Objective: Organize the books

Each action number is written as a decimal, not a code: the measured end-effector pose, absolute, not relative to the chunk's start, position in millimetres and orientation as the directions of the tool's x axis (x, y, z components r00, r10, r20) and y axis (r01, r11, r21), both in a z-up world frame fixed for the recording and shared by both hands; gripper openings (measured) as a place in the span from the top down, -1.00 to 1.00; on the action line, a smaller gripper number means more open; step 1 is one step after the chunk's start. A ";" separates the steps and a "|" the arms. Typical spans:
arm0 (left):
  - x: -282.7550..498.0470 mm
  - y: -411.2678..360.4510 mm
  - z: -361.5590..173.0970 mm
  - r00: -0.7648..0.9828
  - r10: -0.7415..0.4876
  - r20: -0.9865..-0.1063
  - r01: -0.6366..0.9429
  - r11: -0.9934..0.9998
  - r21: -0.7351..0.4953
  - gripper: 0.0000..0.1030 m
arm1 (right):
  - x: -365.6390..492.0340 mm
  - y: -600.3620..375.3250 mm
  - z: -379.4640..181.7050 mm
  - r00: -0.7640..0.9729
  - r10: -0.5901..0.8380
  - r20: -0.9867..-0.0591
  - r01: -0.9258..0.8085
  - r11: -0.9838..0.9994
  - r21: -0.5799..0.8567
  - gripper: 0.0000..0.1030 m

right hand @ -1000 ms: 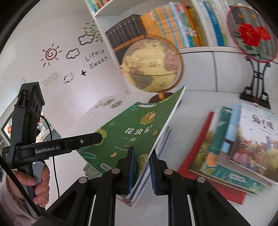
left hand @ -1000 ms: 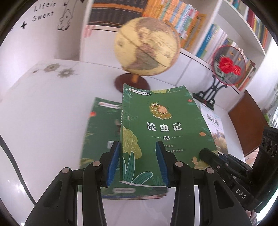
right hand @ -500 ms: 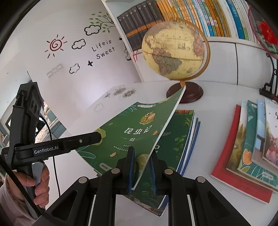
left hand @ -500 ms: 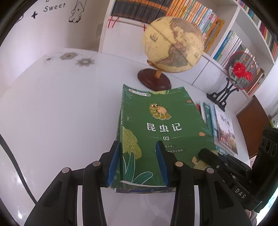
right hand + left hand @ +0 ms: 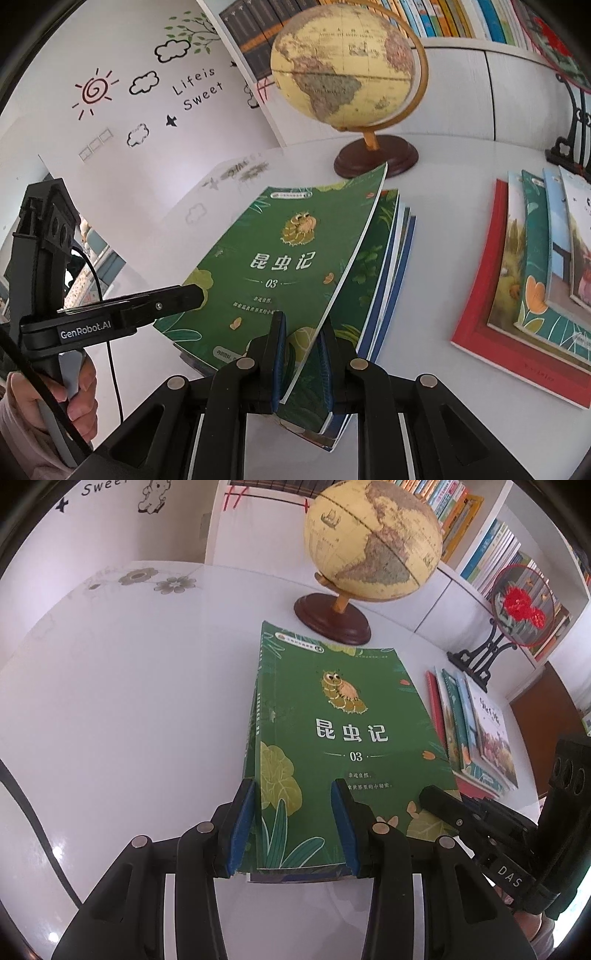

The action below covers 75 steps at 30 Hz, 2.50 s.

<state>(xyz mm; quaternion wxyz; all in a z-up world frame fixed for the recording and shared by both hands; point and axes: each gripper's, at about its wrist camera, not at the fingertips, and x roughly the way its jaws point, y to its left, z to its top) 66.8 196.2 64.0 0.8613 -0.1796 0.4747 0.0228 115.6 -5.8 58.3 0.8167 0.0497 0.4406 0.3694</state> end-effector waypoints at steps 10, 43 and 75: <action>71.2 196.4 55.7 0.502 -0.102 -0.859 -0.231 0.941 -0.247 0.17 | 117.9 -5.3 50.2 0.294 0.646 -0.705 -0.537 0.721 0.437 0.64; 135.0 84.0 89.4 0.538 -0.165 -0.826 -0.120 0.956 -0.269 -0.35 | 145.1 -176.8 62.0 0.521 0.568 -0.637 -0.244 0.814 0.526 -0.20; 228.5 -108.2 49.0 0.464 -0.387 -0.797 0.177 0.922 -0.345 -0.36 | 217.8 -335.3 15.1 0.580 0.499 -0.644 -0.013 0.796 0.605 -0.25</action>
